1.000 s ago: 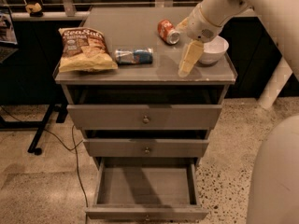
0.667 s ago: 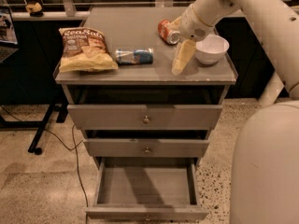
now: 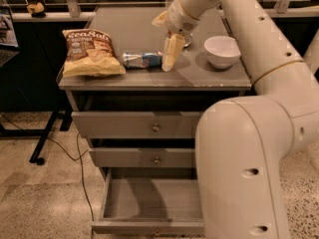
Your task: Place redbull can into bottom drawer
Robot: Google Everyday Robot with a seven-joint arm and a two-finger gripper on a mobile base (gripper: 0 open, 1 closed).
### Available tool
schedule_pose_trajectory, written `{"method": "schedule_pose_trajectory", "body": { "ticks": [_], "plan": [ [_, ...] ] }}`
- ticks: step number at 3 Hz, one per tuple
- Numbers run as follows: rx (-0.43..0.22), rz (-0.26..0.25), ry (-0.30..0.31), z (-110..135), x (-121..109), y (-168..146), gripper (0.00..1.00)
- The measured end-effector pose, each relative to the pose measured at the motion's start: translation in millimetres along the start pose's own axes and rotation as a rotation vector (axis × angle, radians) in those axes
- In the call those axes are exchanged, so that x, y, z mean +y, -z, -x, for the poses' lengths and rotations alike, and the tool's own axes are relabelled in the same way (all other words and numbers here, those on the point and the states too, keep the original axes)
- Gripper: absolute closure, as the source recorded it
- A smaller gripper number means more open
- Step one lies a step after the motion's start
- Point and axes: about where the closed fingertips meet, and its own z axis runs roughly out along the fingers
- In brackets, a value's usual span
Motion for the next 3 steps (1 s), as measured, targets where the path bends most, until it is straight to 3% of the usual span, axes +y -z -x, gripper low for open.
{"method": "schedule_pose_trajectory", "body": {
  "ticks": [2, 3],
  "plan": [
    [0.005, 0.009, 0.024, 19, -22, -33, 0.00],
    [0.058, -0.001, 0.012, 15, -31, -45, 0.00]
  ]
}}
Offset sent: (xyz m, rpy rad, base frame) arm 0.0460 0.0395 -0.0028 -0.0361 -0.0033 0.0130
